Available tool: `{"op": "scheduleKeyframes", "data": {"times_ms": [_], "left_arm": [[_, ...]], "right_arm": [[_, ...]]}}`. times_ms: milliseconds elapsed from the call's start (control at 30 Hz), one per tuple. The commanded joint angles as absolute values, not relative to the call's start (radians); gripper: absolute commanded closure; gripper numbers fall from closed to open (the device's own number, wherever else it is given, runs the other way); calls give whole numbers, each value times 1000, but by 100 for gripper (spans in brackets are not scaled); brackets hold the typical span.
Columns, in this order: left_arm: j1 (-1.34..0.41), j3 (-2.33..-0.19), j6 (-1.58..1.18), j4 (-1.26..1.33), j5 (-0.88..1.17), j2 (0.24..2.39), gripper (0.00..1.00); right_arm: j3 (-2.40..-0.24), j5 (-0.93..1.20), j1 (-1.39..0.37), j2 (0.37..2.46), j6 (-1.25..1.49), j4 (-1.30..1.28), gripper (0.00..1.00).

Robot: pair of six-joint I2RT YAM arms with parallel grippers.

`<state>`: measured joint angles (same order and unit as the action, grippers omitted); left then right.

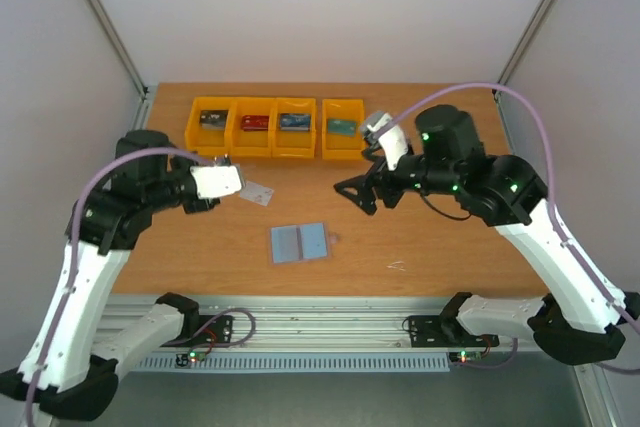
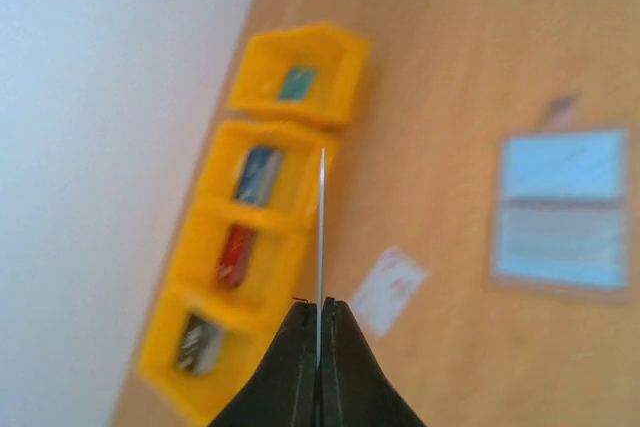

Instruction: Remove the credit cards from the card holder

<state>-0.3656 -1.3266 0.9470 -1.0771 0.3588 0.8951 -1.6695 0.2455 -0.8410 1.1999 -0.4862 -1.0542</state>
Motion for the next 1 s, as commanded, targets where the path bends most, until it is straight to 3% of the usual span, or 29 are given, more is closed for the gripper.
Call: {"op": "scheduleKeyframes", "data": {"times_ms": [0, 300, 700, 967], "left_arm": [[-210, -1326, 1376, -844, 221, 1036, 100], [49, -1487, 1706, -620, 358, 1516, 100], [84, -1968, 1921, -636, 339, 2140, 100], [94, -2144, 1980, -750, 272, 2292, 100]], "right_arm": [[-1647, 438, -689, 1190, -507, -954, 2], [-1674, 687, -477, 1304, -634, -1061, 2], [-1632, 783, -339, 1380, -667, -1027, 2], [-1697, 813, -310, 1440, -676, -1049, 2]]}}
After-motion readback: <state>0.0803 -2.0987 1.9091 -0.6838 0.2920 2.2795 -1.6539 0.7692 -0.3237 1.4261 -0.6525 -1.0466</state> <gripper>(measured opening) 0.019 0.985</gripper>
